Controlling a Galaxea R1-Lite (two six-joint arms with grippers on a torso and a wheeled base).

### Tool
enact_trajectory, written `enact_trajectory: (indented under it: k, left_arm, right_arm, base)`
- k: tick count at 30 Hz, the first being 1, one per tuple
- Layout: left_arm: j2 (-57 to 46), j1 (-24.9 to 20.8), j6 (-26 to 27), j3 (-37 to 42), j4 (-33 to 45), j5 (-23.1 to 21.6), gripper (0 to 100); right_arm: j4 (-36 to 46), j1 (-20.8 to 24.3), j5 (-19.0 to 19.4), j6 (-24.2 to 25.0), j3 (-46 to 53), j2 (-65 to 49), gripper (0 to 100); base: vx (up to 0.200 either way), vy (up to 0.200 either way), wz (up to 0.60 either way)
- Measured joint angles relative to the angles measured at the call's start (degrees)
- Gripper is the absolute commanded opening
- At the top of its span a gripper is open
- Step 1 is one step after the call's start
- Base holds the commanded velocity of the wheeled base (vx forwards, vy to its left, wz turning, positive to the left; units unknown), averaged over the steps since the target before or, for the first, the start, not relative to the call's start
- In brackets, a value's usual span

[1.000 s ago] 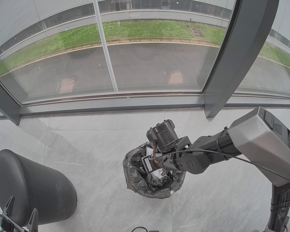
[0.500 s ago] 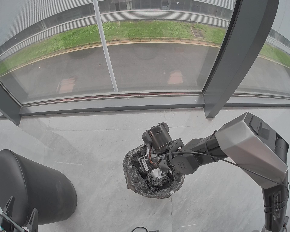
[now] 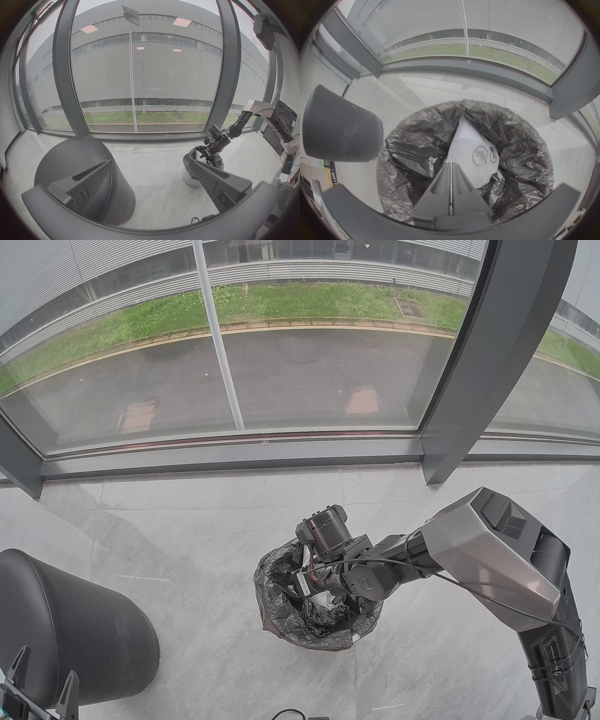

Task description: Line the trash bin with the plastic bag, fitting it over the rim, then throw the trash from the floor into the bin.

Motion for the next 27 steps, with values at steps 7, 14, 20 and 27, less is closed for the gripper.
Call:
enact_trajectory:
  k: [7,14,20,27]
  left_arm:
    - [0.0,0.0,0.0,0.0,0.0,0.0,100]
    - [0.0,0.0,0.0,0.0,0.0,0.0,100]
    - [0.0,0.0,0.0,0.0,0.0,0.0,100]
    - [0.0,0.0,0.1,0.0,0.0,0.0,100]
  right_arm:
    - [0.2,-1.5,-0.1,-0.3,-1.5,2.4,0]
    - [0.9,-2.2,-0.1,-0.7,-3.5,4.7,0]
    - [3.3,-2.6,0.1,-0.7,-5.6,6.5,0]
    - [3.4,-3.1,0.4,-0.6,-6.7,8.0,0]
  base:
    - [0.000,0.000,0.00]
    - [0.000,0.000,0.00]
    - [0.000,0.000,0.00]
    - [0.000,0.000,0.00]
